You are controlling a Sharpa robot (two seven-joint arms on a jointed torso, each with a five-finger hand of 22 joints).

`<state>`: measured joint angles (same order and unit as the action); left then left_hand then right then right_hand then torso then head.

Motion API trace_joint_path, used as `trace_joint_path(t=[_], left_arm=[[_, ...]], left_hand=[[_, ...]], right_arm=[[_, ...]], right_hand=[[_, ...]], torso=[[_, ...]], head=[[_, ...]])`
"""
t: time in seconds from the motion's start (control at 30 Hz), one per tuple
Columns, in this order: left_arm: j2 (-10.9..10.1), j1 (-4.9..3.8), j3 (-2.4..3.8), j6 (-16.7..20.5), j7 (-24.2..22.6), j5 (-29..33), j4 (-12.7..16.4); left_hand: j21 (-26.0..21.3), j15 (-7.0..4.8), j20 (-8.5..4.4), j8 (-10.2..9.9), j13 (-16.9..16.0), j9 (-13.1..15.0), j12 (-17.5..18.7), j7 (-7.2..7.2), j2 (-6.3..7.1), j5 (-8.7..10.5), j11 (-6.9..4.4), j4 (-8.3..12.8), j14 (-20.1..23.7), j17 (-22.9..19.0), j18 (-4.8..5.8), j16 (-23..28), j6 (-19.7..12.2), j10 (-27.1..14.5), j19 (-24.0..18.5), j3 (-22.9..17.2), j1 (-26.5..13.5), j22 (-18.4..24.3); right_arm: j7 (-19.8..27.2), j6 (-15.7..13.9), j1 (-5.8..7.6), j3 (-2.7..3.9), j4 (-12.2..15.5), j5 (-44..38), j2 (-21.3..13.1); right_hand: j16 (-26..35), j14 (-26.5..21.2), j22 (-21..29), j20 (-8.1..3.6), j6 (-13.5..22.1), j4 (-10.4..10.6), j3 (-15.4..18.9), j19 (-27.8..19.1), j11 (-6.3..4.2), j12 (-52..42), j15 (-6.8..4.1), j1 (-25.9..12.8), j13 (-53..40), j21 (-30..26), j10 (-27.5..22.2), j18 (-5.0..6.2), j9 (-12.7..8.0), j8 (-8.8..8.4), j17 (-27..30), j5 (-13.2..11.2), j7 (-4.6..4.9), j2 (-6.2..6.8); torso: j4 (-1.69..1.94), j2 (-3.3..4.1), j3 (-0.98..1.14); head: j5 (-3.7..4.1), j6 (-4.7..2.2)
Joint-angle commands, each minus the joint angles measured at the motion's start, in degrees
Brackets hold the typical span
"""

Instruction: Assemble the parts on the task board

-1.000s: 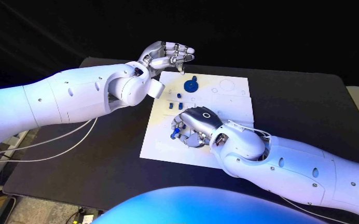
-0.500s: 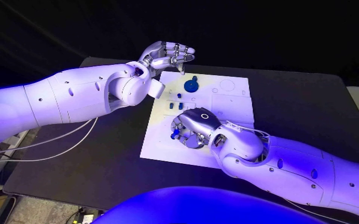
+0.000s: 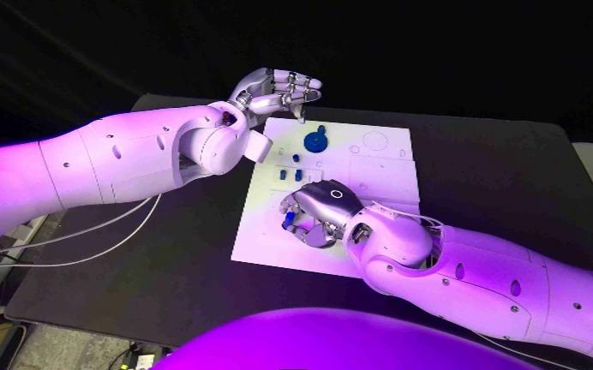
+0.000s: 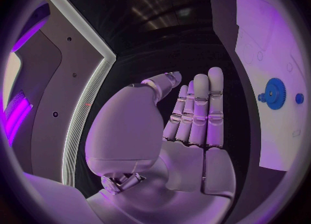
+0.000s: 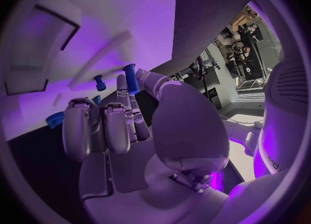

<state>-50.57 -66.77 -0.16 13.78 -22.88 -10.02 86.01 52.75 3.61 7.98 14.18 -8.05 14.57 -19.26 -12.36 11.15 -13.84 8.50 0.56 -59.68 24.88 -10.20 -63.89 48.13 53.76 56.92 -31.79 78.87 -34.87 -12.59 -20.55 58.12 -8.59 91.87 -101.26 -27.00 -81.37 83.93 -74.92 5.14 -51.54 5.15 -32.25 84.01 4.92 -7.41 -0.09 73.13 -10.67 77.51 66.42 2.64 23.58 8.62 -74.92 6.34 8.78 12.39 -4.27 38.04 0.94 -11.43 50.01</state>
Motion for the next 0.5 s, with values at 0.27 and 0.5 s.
trace_joint_path(t=[0.27,0.5], left_arm=[[0.1,-0.05,0.03,-0.9,-0.2,-0.1,0.1],[0.1,-0.05,0.03,-0.9,-0.2,-0.1,0.1]], left_hand=[[-0.2,0.0,0.39,-0.2,0.1,-0.1,-0.3,-0.19,-0.47,-0.25,0.07,0.3,0.5,-0.1,-0.42,-0.2,-0.2,-0.4,0.1,-0.1,0.1,0.1],[-0.2,0.0,0.39,-0.2,0.1,-0.1,-0.3,-0.19,-0.47,-0.25,0.07,0.3,0.5,-0.1,-0.42,-0.2,-0.2,-0.4,0.1,-0.1,0.1,0.1]], right_arm=[[-0.2,-1.9,-0.08,-0.01,0.4,-0.6,-0.2],[0.4,-3.4,-0.24,-0.01,1.3,-0.2,-0.5]], right_hand=[[-0.1,2.8,-8.6,0.45,0.4,0.0,0.4,2.3,-0.25,0.0,0.05,0.2,-0.1,-0.3,-0.2,0.07,-0.1,-0.19,0.1,-0.3,-0.03,0.5],[-0.1,2.8,-8.7,0.39,0.1,0.0,0.3,2.3,-0.33,-0.3,-0.04,0.4,-0.2,-0.2,0.1,0.05,0.0,-0.04,0.0,0.1,-0.14,0.3]], torso=[[-0.02,0.0,0.08],[-0.05,-0.01,0.1]], head=[[0.02,-0.01],[0.0,-0.01]])
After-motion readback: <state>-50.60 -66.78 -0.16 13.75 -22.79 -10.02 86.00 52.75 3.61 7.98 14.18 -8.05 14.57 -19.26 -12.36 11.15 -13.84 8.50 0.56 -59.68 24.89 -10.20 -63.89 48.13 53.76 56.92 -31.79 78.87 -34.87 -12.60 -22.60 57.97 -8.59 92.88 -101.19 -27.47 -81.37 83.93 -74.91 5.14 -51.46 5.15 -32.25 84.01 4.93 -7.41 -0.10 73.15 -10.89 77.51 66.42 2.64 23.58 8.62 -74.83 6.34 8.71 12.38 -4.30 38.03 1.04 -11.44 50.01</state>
